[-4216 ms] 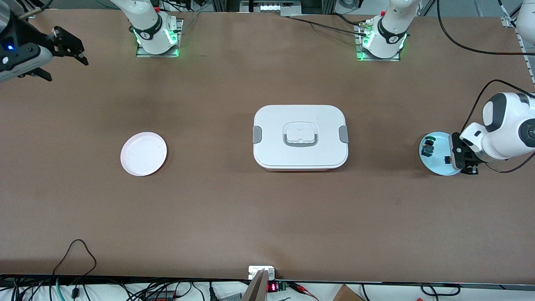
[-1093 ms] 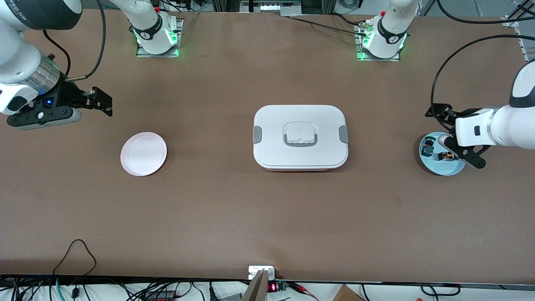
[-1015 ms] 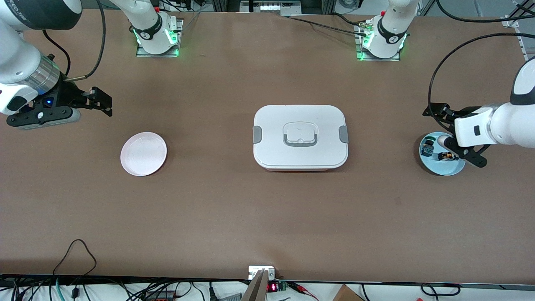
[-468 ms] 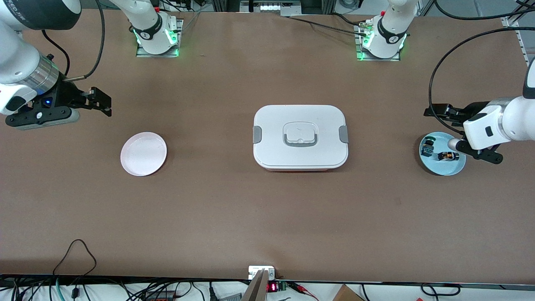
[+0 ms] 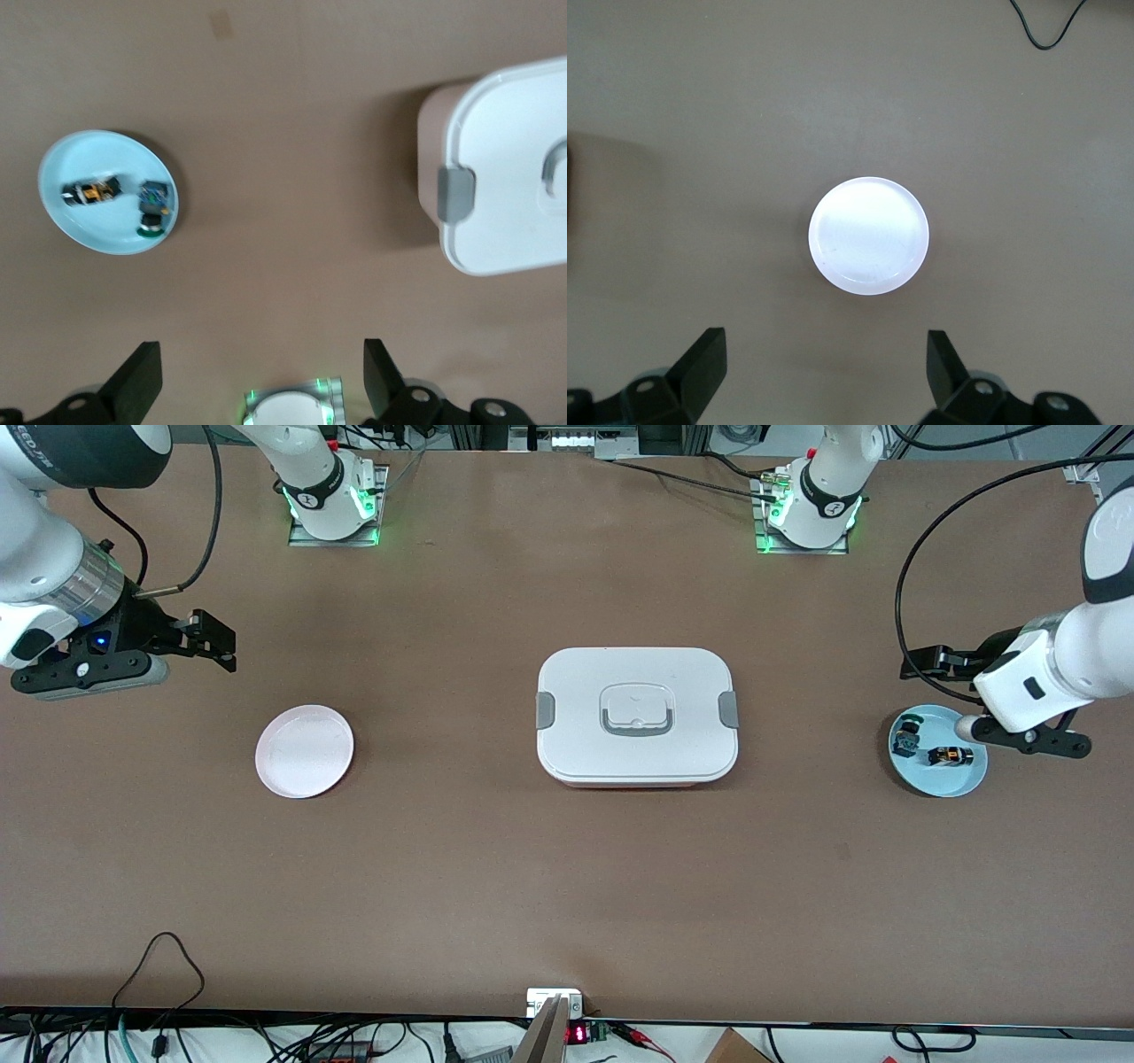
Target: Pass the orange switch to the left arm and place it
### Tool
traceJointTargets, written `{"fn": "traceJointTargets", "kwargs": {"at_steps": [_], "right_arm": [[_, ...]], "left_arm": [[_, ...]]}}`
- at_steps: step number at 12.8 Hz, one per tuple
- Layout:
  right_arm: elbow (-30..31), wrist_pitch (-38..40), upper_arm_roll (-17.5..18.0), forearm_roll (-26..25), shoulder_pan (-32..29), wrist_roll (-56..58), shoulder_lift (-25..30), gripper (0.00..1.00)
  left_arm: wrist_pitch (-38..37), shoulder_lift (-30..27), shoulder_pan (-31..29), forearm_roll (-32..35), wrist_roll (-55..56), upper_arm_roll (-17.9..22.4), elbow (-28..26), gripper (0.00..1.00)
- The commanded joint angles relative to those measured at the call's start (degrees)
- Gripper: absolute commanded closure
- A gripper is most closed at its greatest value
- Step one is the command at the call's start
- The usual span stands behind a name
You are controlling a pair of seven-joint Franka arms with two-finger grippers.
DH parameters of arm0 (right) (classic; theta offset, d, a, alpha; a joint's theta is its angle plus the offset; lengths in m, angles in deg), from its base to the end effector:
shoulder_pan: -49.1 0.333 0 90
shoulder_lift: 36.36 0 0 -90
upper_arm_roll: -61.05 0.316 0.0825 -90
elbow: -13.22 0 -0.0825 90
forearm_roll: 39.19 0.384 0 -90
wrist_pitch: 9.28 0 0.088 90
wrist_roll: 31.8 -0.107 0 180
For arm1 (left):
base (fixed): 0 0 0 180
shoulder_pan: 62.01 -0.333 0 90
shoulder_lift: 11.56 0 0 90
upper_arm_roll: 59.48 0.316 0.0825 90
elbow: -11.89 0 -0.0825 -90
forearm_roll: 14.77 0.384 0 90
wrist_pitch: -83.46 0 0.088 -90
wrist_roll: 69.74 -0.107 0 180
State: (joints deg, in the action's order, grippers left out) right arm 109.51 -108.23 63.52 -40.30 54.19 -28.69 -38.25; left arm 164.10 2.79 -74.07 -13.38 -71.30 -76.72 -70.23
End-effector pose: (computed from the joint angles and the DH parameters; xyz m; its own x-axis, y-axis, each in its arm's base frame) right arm 0.5694 0.0734 0.5674 0.9821 0.1881 0.0125 0.1878 -0.9820 0.0185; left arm 0.6019 -0.0312 0.5362 0.9579 -0.1210 -0.2605 -0.1099 -0.9923 0.0565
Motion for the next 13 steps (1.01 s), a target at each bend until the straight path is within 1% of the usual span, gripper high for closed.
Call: {"fn": "traceJointTargets", "kwargs": {"at_steps": [1,2,5,6,8,10,11,12,13], "right_arm": [[-1.19,0.86,-0.1,0.58,-0.08,-0.22,-0.75,0.0],[-1.19,0.86,-0.18,0.58,-0.17,-0.22,-0.75,0.0],[-1.19,1.03,-0.18,0.58,-0.17,-0.22,-0.84,0.0],[-1.19,1.03,-0.18,0.58,-0.17,-0.22,-0.75,0.0],[-1.19,1.03,-0.18,0.58,-0.17,-0.22,-0.84,0.0],[-1.19,1.03,-0.27,0.58,-0.17,-0.22,-0.84,0.0],[-1.19,1.03,-0.27,0.58,-0.17,-0.22,-0.84,0.0],[-1.19,1.03,-0.27,0.58,-0.17,-0.22,-0.84,0.0],[-1.19,1.03,-0.27,0.58,-0.17,-0.22,-0.84,0.0]], "left_arm": [[7.49,-8.19,6.76,-2.44,0.68,10.18,-9.98,0.0],[9.6,-9.33,8.44,-2.61,0.85,12.65,-11.38,0.0],[17.07,-14.51,8.55,-2.62,3.65,13.55,-18.49,0.0],[18.22,-15.75,8.72,-2.62,4.63,13.73,-19.99,0.0],[18.67,-16.29,8.81,-2.62,4.11,13.9,-20.27,0.0],[18.76,-17.25,10.47,-2.53,4.02,14.08,-21.4,0.0],[18.85,-17.78,10.92,-2.53,4.02,14.86,-21.85,0.0],[18.76,-17.96,13.1,-2.53,3.93,16.0,-21.77,0.0],[18.5,-17.96,15.38,-2.53,3.85,18.54,-21.5,0.0]]}}
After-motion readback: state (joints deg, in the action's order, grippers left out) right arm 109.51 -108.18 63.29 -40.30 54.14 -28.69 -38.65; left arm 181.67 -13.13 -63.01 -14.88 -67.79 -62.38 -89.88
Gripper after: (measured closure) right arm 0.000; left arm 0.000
